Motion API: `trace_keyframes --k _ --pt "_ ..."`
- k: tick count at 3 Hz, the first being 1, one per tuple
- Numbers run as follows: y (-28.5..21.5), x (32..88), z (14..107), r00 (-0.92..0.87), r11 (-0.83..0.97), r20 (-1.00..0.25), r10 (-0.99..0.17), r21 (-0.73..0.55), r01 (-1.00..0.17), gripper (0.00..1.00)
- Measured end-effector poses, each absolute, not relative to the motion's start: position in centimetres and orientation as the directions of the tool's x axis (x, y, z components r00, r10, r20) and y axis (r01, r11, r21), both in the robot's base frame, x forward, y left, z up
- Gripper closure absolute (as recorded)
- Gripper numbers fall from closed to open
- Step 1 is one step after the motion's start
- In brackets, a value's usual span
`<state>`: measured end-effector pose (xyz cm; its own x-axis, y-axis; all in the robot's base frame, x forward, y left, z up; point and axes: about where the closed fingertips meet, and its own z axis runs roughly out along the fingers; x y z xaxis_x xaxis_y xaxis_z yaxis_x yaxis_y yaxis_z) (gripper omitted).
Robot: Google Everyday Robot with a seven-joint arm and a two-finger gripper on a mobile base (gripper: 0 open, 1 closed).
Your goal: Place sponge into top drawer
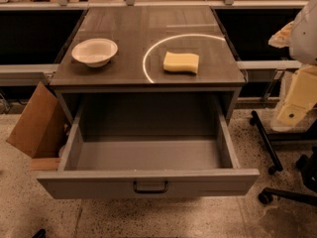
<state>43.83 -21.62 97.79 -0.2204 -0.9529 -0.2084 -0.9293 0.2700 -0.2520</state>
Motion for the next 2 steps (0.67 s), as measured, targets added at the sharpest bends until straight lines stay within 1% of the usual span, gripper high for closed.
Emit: trace_keyframes --k 2 --pt "-21.51 44.73 97.98 -0.211 0.27 -0.233 -0.949 -0.26 -0.927 0.0"
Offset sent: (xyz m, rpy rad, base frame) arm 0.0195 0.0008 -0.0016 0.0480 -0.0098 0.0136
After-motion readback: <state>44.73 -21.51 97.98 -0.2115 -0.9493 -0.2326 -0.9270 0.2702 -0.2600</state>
